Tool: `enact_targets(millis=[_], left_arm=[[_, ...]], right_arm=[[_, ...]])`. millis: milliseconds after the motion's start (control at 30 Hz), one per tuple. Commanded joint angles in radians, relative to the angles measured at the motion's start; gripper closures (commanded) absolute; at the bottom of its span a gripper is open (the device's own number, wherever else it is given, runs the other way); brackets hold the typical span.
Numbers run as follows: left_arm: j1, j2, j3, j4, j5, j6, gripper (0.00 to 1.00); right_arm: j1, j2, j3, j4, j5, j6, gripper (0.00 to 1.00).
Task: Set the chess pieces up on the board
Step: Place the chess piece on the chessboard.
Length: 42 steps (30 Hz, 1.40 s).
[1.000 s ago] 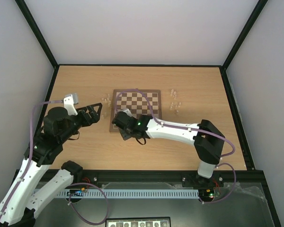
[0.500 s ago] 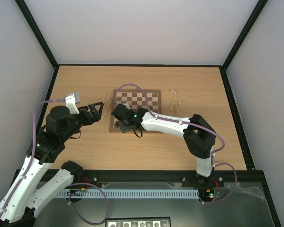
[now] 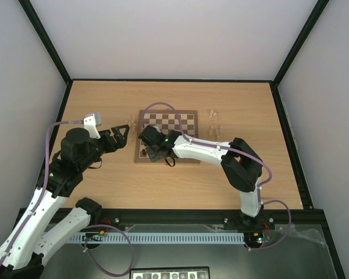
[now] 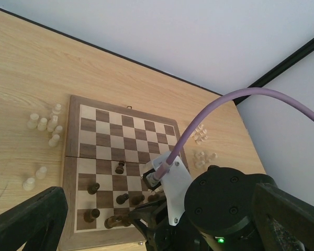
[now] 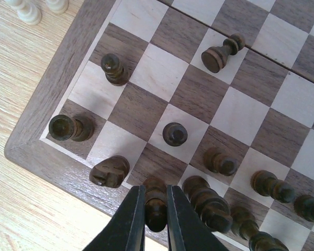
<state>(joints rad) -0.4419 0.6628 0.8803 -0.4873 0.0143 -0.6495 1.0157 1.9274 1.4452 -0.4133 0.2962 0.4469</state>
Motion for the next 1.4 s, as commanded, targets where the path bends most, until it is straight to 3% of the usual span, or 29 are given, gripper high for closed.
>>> enact_targets(millis=[0, 300, 633, 1000, 1167, 1367], left_arm=[[0.006, 0.005, -0.011, 0.033, -0.004, 0.009, 0.01], [0.006, 0.013, -0.019, 0.045, -0.001, 0.008, 0.01], [0.006, 0.022, -0.026, 0.059, 0.005, 0.007, 0.01], [0.006, 0.043, -0.020, 0.074, 0.000, 0.009, 0.01], [0.020, 0.108, 0.039, 0.062, -0.016, 0.025, 0.01], [0.098, 0.255, 0.071, 0.110, 0.091, 0.047, 0.01]], right_arm=[[-0.008, 0.036, 0.030, -0.007, -0.012, -0.020, 0.92], [-0.011, 0.040, 0.034, -0.006, -0.015, -0.022, 0.77], [-0.012, 0.009, 0.033, -0.018, -0.004, -0.025, 0.76], [-0.012, -0.099, 0.037, -0.012, -0.031, -0.030, 0.64], [-0.016, -0.138, 0.083, -0.066, -0.002, -0.037, 0.51], [-0.132, -0.166, 0.094, -0.074, -0.113, -0.044, 0.50]])
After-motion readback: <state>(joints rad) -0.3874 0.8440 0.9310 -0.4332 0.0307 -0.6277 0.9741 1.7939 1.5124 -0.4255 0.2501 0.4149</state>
